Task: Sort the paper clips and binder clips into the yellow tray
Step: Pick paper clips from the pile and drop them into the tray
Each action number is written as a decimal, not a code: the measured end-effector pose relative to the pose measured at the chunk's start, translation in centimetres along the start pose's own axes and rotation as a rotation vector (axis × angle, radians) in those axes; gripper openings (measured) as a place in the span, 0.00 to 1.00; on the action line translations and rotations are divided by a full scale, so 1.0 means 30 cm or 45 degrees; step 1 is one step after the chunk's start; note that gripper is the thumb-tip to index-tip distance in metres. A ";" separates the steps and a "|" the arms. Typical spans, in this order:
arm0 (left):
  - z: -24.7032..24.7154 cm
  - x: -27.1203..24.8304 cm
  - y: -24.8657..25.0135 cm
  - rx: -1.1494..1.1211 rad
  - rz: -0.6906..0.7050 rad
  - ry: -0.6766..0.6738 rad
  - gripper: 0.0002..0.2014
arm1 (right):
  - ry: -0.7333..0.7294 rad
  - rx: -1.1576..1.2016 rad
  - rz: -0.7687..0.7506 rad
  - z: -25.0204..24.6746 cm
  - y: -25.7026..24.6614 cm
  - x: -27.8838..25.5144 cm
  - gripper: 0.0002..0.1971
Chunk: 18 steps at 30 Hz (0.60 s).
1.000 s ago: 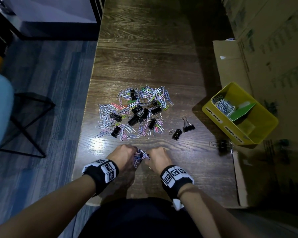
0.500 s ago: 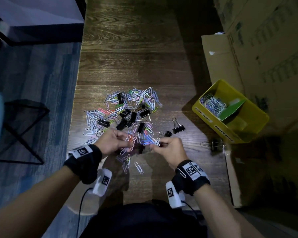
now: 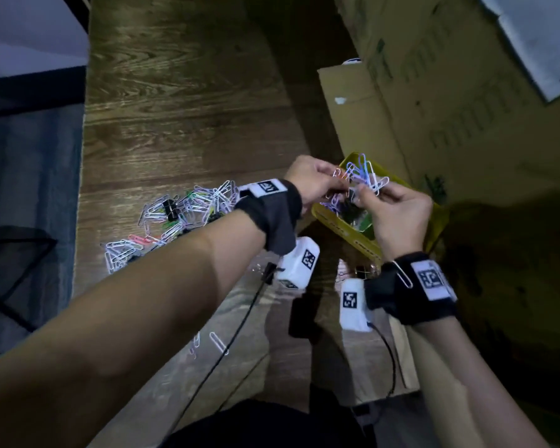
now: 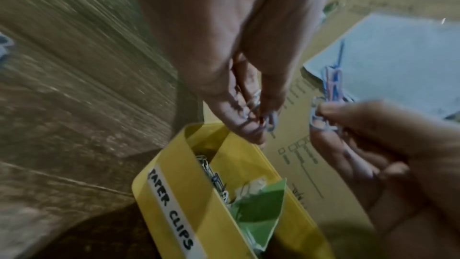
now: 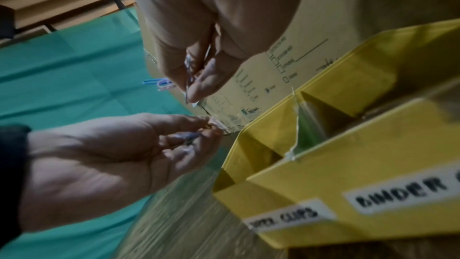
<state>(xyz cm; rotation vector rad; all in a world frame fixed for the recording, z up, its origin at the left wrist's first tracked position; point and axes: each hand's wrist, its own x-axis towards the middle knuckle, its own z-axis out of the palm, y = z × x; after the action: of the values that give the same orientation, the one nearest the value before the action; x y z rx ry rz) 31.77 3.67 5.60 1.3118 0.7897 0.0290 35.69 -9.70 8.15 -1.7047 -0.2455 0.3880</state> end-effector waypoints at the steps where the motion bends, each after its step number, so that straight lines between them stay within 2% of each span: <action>1: 0.024 0.034 -0.004 0.094 0.013 -0.011 0.04 | 0.021 -0.042 0.007 -0.008 0.006 0.033 0.07; 6: 0.069 0.087 -0.009 0.453 0.011 -0.130 0.14 | 0.070 -0.427 0.073 -0.035 0.051 0.137 0.08; 9: 0.030 0.048 -0.011 0.321 0.022 -0.092 0.17 | 0.074 -0.792 0.086 -0.028 0.095 0.184 0.09; 11: -0.014 0.004 -0.021 0.144 0.003 -0.068 0.14 | -0.032 -0.994 0.074 -0.008 0.126 0.207 0.09; 13: -0.073 -0.045 -0.036 0.096 0.031 -0.028 0.09 | -0.183 -1.125 0.088 0.012 0.141 0.226 0.11; 16: -0.196 -0.117 -0.088 0.186 0.062 -0.005 0.07 | -0.334 -1.131 0.191 0.034 0.139 0.229 0.19; 18: -0.294 -0.174 -0.134 0.381 0.079 -0.031 0.05 | -0.351 -1.108 0.021 0.053 0.123 0.199 0.20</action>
<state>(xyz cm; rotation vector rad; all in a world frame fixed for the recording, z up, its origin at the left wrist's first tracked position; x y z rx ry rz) 21.57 7.64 4.39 1.6169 0.7519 -0.0580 40.34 -6.63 3.62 -2.5022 -0.6740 0.5785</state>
